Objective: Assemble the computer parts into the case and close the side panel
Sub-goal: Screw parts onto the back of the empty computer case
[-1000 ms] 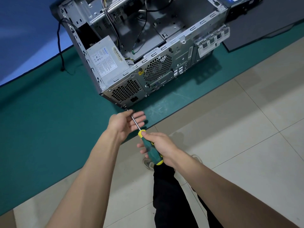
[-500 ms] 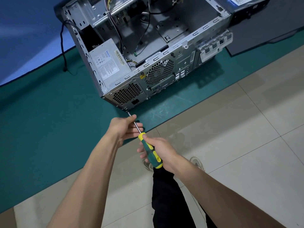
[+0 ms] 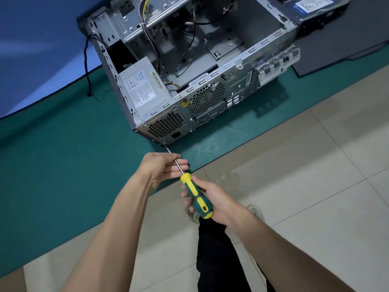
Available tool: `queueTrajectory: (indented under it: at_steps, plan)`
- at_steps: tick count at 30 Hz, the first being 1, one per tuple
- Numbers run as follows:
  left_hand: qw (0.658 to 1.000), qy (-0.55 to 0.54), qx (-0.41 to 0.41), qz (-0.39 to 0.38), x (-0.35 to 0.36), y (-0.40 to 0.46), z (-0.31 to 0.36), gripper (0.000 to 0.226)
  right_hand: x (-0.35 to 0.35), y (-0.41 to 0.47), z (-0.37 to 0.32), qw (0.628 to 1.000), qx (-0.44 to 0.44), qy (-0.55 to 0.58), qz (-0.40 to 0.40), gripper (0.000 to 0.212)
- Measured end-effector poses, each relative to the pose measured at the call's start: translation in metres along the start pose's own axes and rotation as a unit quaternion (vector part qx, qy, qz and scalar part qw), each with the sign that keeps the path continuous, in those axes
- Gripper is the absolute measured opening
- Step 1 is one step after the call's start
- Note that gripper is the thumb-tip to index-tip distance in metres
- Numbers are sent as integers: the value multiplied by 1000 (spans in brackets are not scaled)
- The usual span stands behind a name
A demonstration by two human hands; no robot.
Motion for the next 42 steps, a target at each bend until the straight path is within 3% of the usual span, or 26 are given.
queueTrajectory:
  at_steps: [2,7,11,14,17,20,24,28,31,37,42]
  plan:
    - [999,24,23,39,-7,0,4,7,1,-2,0,999,13,-39,-6,42]
    - [989,64,70,112,-20,0,5,14,-8,-4,-9,986,-55,-142,62,26]
    - [997,43,40,50,-10,4,1,12,-3,-2,-4,997,-49,-63,22,16]
    - [1000,22,17,-4,-4,3,3,10,2,-1,5,1000,1,-1,-30,37]
    - [999,19,31,25,-13,2,4,6,7,-1,7,997,25,-51,-46,50]
    - [994,63,53,69,-23,2,5,10,6,-1,4,996,-3,-91,-20,39]
    - [993,75,63,69,-18,4,6,11,-10,3,-3,997,-55,-38,39,17]
    - [999,29,35,13,-6,3,3,7,-6,7,7,1000,2,0,9,41]
    - [997,50,46,44,-15,3,6,5,5,8,13,999,21,-21,-25,51]
    - [992,65,68,85,-19,6,6,11,-13,7,2,996,-43,-48,63,20]
    - [998,12,63,17,-6,4,-1,13,-1,10,12,1000,23,-3,-7,24]
Point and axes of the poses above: each hand's wrist, its own y-axis towards the middle knuckle, its own x-axis out of the palm, z = x × y, the point moved 10 cm from there along y, towards the middle knuckle, and after that the axes turned 9 degrees about x, right-handed, at the moved point
